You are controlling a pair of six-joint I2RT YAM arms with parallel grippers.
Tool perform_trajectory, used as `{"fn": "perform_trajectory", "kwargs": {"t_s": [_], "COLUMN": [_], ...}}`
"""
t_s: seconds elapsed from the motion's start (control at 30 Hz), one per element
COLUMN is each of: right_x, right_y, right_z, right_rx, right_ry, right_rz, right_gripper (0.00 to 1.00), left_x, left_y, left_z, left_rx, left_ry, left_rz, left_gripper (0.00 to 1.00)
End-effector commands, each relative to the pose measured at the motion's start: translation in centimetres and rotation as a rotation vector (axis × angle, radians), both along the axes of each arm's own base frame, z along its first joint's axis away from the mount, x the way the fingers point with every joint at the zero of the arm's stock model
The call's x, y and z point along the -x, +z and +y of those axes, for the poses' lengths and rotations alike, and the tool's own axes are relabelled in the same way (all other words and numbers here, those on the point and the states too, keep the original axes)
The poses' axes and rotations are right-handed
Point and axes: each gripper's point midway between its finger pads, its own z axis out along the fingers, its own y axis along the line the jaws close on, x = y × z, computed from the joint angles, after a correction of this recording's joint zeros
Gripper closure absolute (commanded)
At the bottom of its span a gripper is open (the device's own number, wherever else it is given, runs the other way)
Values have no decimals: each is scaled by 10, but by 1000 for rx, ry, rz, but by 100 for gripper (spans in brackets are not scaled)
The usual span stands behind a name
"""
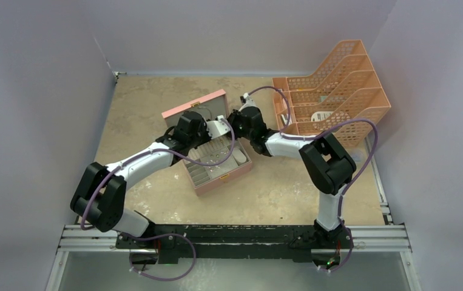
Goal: Organize the mixed jewelry
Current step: Place the jewelry in the jewelry box.
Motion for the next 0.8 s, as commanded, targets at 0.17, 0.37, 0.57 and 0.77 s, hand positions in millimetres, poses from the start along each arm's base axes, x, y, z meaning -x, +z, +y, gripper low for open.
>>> {"fn": "perform_trajectory", "kwargs": {"t_s": [0.17, 0.37, 0.57, 0.77], "right_x": [44, 44, 33, 42], "right_y": [24, 54, 64, 70], "right_z": [9, 15, 15, 16], "right_rx": [0, -93, -93, -109], "right_ry": [281, 290, 250, 301], "right_rz": [-230, -334, -359, -415], "right_gripper": [100, 100, 100, 100], "left_x": [-16, -25, -25, -27], "left_y": [20, 29, 48, 47], "left_z": [1, 4, 3, 5], "left_rx": [35, 83, 137, 151], "left_ry": [75, 145, 173, 205], "left_rz": [-6, 9, 17, 23], "left_gripper": [83, 82, 76, 75]}}
